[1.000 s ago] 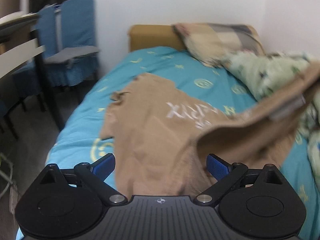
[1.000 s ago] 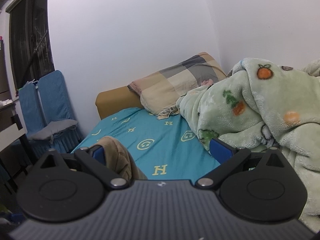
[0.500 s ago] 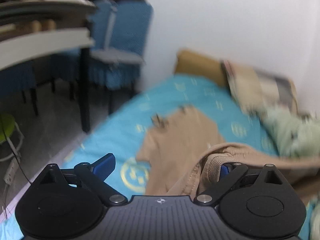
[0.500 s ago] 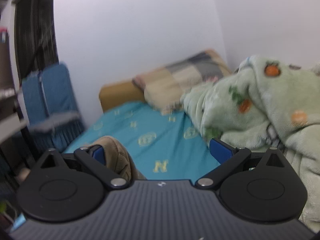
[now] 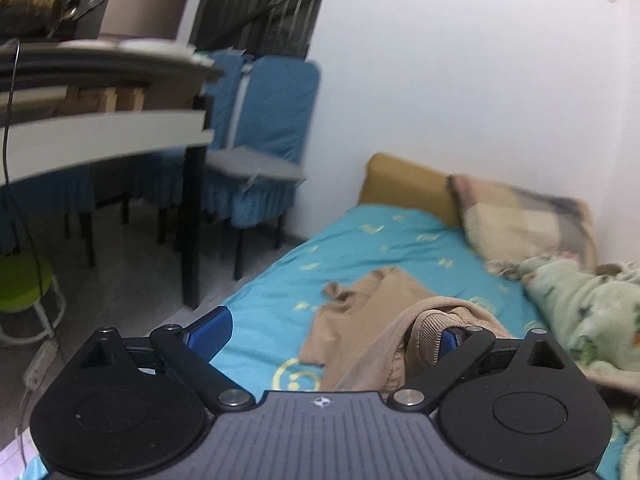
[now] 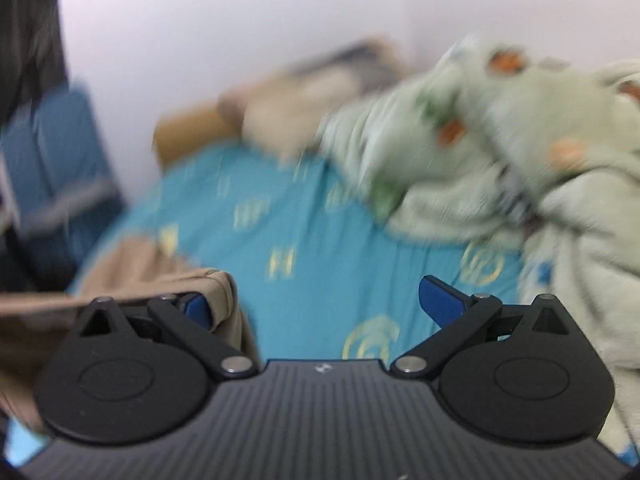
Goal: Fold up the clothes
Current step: 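Raise the T-shirt high with both grippers and lay it flat on the bed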
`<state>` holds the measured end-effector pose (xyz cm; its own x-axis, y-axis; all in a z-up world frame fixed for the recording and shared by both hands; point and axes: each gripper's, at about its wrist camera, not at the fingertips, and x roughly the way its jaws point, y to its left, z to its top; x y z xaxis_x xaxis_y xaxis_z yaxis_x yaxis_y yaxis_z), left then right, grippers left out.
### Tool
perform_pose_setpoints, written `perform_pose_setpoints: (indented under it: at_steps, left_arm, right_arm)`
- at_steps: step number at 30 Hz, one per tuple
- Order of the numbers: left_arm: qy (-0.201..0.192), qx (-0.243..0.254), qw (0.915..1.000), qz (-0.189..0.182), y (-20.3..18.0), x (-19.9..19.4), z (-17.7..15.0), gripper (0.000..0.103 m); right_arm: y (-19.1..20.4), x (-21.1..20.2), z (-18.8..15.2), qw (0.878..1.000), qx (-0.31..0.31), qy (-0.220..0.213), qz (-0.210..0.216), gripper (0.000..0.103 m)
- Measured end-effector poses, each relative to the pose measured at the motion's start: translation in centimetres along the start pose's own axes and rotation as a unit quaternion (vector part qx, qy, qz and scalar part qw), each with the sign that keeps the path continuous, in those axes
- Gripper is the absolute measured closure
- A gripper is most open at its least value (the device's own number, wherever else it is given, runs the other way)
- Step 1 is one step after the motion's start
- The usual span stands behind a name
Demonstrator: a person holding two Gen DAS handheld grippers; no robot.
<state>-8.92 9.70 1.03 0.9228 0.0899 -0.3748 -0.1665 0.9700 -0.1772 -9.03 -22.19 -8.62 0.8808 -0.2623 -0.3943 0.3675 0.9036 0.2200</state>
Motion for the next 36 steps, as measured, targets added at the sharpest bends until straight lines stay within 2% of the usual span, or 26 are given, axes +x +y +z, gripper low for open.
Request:
perform_pose_setpoints:
  at_steps: [3, 7, 10, 14, 16, 19, 22, 24, 26, 30, 34, 36]
  left_arm:
    - [-0.043, -0.013, 0.9989, -0.007, -0.4, -2.7, 3.2, 0.004]
    - [-0.111, -0.035, 0.9928, -0.027, -0.6, -6.8, 10.8, 0.004]
    - [-0.175, -0.039, 0.9828, -0.043, -0.9, -10.7, 17.4, 0.004]
    - [-0.246, -0.044, 0.9659, -0.069, -1.6, -16.2, 25.7, 0.003]
    - [-0.270, -0.048, 0.9577, -0.086, -2.0, -18.2, 29.2, 0.001]
    - [-0.283, -0.022, 0.9531, -0.106, -3.3, -19.1, 32.4, 0.000]
    - [-0.287, 0.007, 0.9500, -0.122, -4.7, -19.1, 34.9, 0.000]
    - [-0.276, 0.021, 0.9529, -0.123, -5.6, -17.2, 34.5, 0.000]
    - [-0.254, 0.032, 0.9588, -0.122, -6.1, -13.0, 33.1, 0.000]
    - [-0.191, 0.033, 0.9735, -0.121, -5.8, -1.4, 28.4, 0.000]
    - [-0.118, 0.047, 0.9869, -0.099, -6.5, 11.6, 23.4, 0.000]
    - [-0.088, 0.055, 0.9909, -0.086, -7.1, 18.4, 21.3, 0.000]
  right_arm:
    - [0.9, -3.4, 4.0, 0.999, 0.008, -0.043, 0.012, 0.000]
    - [3.1, -8.7, 12.2, 0.993, 0.011, -0.100, 0.055, 0.000]
    - [4.9, -14.2, 19.0, 0.984, -0.004, -0.155, 0.084, 0.000]
    - [7.1, -21.2, 27.4, 0.966, -0.033, -0.232, 0.108, 0.000]
    - [7.6, -24.1, 30.9, 0.956, -0.042, -0.265, 0.116, 0.000]
    - [8.0, -27.1, 35.6, 0.945, -0.057, -0.299, 0.116, 0.000]
    - [8.1, -26.8, 38.5, 0.942, -0.086, -0.309, 0.100, 0.000]
    - [7.9, -24.3, 39.0, 0.947, -0.097, -0.294, 0.091, 0.000]
    - [7.7, -20.6, 38.2, 0.954, -0.107, -0.269, 0.083, 0.000]
    - [7.6, -10.8, 33.6, 0.969, -0.135, -0.197, 0.066, 0.000]
    - [8.6, 0.5, 28.7, 0.981, -0.142, -0.121, 0.047, 0.000]
    - [9.3, 6.9, 27.1, 0.983, -0.151, -0.094, 0.036, 0.000]
